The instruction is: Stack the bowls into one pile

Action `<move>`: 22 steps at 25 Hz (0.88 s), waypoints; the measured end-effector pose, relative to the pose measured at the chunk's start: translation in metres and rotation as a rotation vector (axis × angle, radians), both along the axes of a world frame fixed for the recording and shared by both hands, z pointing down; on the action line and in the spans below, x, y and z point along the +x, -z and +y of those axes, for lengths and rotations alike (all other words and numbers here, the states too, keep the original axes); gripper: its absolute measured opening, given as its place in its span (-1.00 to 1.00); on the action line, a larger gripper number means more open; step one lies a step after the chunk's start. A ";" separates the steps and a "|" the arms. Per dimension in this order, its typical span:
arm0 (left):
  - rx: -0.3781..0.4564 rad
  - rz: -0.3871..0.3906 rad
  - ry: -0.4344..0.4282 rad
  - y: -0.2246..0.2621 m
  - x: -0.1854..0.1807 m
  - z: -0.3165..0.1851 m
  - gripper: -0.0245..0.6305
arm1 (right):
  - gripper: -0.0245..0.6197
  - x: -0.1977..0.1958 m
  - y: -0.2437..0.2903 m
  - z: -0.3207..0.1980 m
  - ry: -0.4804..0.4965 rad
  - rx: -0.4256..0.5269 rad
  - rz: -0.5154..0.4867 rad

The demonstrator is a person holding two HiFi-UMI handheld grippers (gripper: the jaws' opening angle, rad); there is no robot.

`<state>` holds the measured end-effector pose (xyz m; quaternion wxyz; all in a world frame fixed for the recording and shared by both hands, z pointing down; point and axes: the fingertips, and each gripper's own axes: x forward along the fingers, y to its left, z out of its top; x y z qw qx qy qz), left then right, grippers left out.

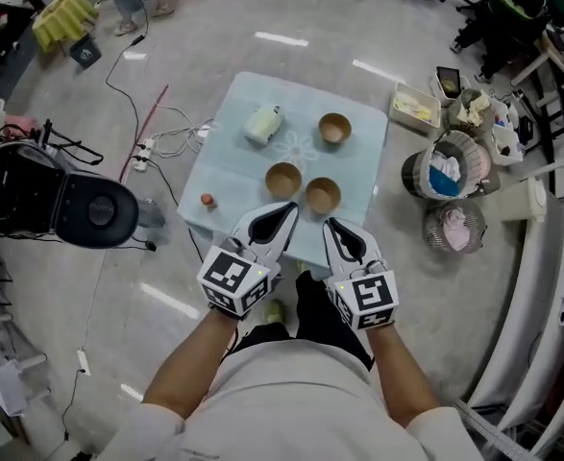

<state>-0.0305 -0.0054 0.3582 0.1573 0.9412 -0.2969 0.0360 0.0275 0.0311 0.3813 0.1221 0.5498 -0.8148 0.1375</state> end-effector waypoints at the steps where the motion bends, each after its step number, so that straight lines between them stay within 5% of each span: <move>1: -0.011 -0.007 0.003 -0.007 0.006 -0.007 -0.91 | -0.88 0.005 -0.012 -0.007 0.012 -0.021 0.010; 11: -0.089 -0.092 0.045 -0.076 0.044 -0.066 -0.91 | -0.76 0.034 -0.149 -0.049 0.180 -0.246 0.152; 22: -0.192 -0.133 0.079 -0.142 0.046 -0.092 -0.91 | -0.76 0.031 -0.279 -0.047 0.438 -0.293 0.587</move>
